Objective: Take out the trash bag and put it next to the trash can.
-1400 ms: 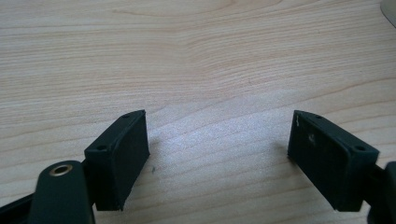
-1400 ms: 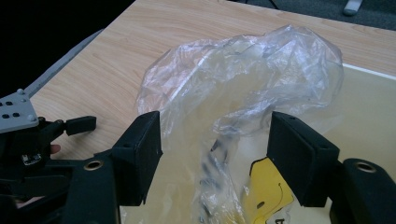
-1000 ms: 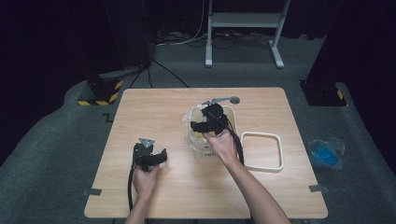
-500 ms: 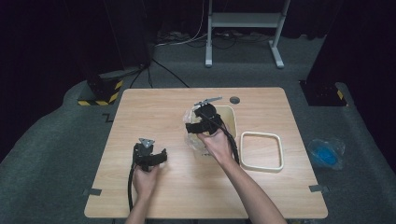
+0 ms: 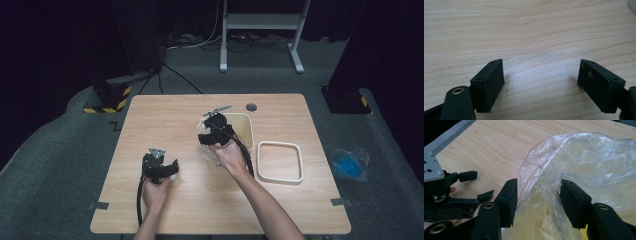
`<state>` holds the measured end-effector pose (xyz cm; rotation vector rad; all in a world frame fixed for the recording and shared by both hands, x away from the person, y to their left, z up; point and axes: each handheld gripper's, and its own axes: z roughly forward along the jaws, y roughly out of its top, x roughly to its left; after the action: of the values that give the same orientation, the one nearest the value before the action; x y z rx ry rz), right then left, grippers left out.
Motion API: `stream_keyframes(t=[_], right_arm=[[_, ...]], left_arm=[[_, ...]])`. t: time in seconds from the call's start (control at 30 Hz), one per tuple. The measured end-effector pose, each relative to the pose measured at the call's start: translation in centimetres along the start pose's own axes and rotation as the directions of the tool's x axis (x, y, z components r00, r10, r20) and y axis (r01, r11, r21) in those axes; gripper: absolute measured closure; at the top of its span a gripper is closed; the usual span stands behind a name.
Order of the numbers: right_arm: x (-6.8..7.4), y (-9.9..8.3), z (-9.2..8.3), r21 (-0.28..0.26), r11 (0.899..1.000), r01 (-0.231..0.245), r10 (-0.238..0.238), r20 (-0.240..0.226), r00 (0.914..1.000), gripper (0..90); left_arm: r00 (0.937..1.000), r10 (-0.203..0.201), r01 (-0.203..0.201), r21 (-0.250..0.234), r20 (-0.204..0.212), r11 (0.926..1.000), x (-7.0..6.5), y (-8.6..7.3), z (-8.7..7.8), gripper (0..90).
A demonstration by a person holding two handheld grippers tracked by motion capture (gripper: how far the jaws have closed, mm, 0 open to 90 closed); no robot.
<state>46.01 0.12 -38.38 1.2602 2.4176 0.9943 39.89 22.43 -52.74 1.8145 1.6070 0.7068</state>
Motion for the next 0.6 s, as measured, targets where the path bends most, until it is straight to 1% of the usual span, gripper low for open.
stream_keyframes(t=[0.1,0.2,0.37,0.5,0.6], right_arm=[[0.0,0.0,-0.1,-0.004,1.0,-0.001,0.001,-0.012,0.9999,54.6],[0.1,0.0,-0.2,-0.014,1.0,0.014,-0.014,-0.019,0.9997,59.2],[-0.1,-0.1,-0.6,-0.019,1.0,0.011,-0.012,-0.04,0.9991,61.0],[-0.4,-0.1,-1.1,-0.036,0.999,0.005,-0.007,-0.045,0.999,61.7],[-0.7,-0.2,-1.3,-0.044,0.999,0.0,-0.002,-0.041,0.9992,63.3]], left_arm=[[1.0,-0.002,0.002,0.0,0.001,1.0,0.0,0.0,0.0,21.4],[1.0,-0.003,0.003,0.0,0.001,1.0,0.0,0.0,0.0,21.6],[1.0,-0.003,0.003,0.0,0.001,1.0,0.0,0.0,0.0,21.6],[1.0,-0.002,0.002,0.0,0.001,1.0,0.0,0.0,0.0,21.6],[1.0,-0.003,0.003,0.0,0.001,1.0,0.0,0.0,0.0,21.6]])
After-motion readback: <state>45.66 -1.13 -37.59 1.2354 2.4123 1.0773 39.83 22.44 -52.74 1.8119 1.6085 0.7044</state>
